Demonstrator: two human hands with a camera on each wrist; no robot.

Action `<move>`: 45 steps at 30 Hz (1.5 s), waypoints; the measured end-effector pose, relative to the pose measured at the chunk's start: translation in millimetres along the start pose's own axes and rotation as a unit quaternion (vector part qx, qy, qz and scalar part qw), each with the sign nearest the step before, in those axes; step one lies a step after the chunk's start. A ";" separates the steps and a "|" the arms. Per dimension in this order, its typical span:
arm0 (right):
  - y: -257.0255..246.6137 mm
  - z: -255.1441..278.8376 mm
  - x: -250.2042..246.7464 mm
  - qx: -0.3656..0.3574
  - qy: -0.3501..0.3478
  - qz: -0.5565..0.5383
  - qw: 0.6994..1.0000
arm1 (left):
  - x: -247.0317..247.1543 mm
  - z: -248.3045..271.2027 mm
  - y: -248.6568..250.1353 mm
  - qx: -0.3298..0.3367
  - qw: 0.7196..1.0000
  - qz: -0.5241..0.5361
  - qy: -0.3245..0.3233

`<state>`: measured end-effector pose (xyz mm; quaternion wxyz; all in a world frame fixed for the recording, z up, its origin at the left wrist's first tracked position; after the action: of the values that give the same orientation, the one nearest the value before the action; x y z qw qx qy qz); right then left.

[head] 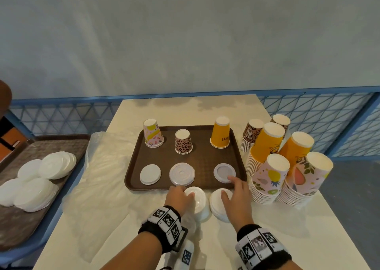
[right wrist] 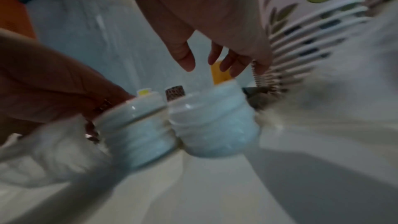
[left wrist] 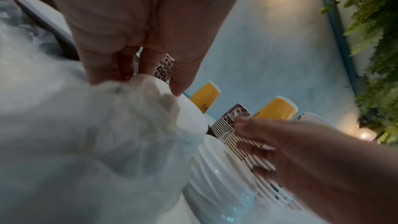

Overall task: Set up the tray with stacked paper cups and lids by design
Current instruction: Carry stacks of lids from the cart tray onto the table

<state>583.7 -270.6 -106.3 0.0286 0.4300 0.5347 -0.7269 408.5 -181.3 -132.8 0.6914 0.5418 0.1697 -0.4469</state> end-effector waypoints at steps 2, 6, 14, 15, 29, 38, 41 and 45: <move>-25.0 1.8 -1.5 -0.036 0.013 0.012 0.999 | -11.1 1.7 4.2 0.022 0.999 0.005 0.024; -92.2 6.4 9.5 -0.133 -0.008 0.016 0.991 | -49.8 1.5 2.5 0.060 0.994 -0.004 0.096; -216.2 26.8 92.4 -0.260 -0.089 0.056 0.960 | -176.6 2.1 -57.8 0.052 0.967 -0.151 0.197; -231.7 31.3 110.6 -0.268 -0.100 0.062 0.956 | -195.9 2.3 -77.0 0.038 0.966 -0.152 0.206; -342.4 96.4 353.4 -0.207 -0.293 0.114 0.927 | -373.1 2.5 -332.2 -0.186 0.954 -0.112 0.207; -339.6 114.4 435.8 -0.125 -0.336 0.154 0.921 | -375.7 -48.0 -410.5 -0.211 0.970 -0.082 0.086; -336.7 113.0 441.4 -0.121 -0.319 0.189 0.921 | -363.2 -54.8 -418.9 -0.212 0.974 -0.065 0.048; -340.1 113.4 446.0 -0.118 -0.313 0.230 0.914 | -365.3 -59.7 -424.2 -0.197 0.977 -0.069 0.054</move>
<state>65.4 -29.9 -136.2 0.4110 0.2850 0.4666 -0.7295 -115.0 25.4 -144.9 0.7419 0.4056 0.3282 -0.4211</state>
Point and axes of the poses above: each hand's wrist, its own z-axis away from the middle knuckle, its own x-axis out of the palm, y = z × x, the point moved 8 cm from there along -z, towards the middle knuckle
